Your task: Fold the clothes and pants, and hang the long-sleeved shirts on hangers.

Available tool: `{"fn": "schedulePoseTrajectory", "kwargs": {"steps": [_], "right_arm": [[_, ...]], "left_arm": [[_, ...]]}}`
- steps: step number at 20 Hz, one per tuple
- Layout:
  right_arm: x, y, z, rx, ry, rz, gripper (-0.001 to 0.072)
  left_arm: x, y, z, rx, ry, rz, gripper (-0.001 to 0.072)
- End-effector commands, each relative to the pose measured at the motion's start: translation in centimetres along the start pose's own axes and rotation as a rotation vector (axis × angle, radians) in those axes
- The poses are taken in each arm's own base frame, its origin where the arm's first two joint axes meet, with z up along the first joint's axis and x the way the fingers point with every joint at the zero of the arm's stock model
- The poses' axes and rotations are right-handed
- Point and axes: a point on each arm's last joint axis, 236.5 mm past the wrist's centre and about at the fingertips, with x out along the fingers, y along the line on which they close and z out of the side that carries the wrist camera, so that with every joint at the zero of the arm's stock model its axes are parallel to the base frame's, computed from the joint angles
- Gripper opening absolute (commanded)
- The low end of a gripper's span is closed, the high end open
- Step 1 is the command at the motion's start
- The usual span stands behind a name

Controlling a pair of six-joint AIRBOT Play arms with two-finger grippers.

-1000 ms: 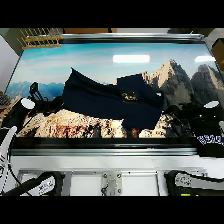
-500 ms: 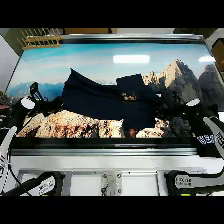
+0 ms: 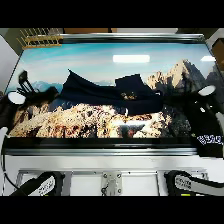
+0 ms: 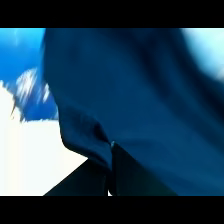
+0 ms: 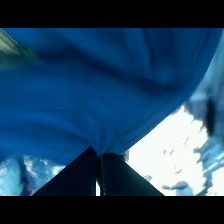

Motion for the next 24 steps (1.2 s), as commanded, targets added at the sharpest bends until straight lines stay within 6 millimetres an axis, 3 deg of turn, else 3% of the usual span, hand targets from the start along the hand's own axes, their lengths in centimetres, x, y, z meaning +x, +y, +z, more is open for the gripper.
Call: {"fn": "schedulePoseTrajectory", "kwargs": {"steps": [1, 2, 4, 7, 8, 10, 13, 16, 18, 20, 24], "right_arm": [[-12.2, 6.5, 7.5, -0.202, -0.263, -0.022, 0.0016], [-16.6, 9.3, 9.4, -0.26, -0.375, -0.028, 0.0016], [-26.1, 15.4, 11.0, -0.392, -0.603, -0.031, 0.0016], [-37.7, 22.4, 9.0, -0.534, -0.901, -0.054, 0.0016], [-40.7, 24.0, 7.7, -0.564, -0.986, -0.062, 0.0016], [-44.5, 26.3, 4.6, -0.614, -1.087, -0.077, 0.0016], [-47.7, 27.3, 1.5, -0.577, -1.164, -0.091, 0.0016], [-48.9, 26.4, 0.6, -0.487, -1.191, -0.112, 0.0016], [-48.4, 26.0, 0.9, -0.442, -1.172, -0.091, 0.0015], [-45.6, 24.6, 1.9, -0.359, -1.069, -0.064, 0.0015], [-34.0, 18.2, 4.5, -0.205, -0.632, -0.083, 0.0015]], "left_arm": [[-11.1, -7.6, 8.5, 0.12, -0.303, -0.125, 0.0007], [-15.6, -10.1, 10.3, 0.159, -0.404, -0.168, 0.0007], [-25.8, -14.7, 12.1, 0.237, -0.613, -0.254, 0.0007], [-38.8, -18.7, 10.3, 0.327, -0.856, -0.351, 0.0007], [-42.3, -19.5, 9.0, 0.351, -0.92, -0.378, 0.0006], [-47.5, -20.3, 6.4, 0.385, -1.016, -0.419, 0.0006], [-51.6, -20.7, 3.5, 0.385, -1.086, -0.47, 0.0006], [-52.4, -20.7, 2.4, 0.343, -1.076, -0.508, 0.0006], [-50.5, -20.5, 2.9, 0.325, -1.014, -0.493, 0.0006], [-45.2, -19.8, 4.1, 0.275, -0.846, -0.451, 0.0006], [-28.7, -15.4, 5.7, 0.166, -0.421, -0.282, 0.0006]]}}
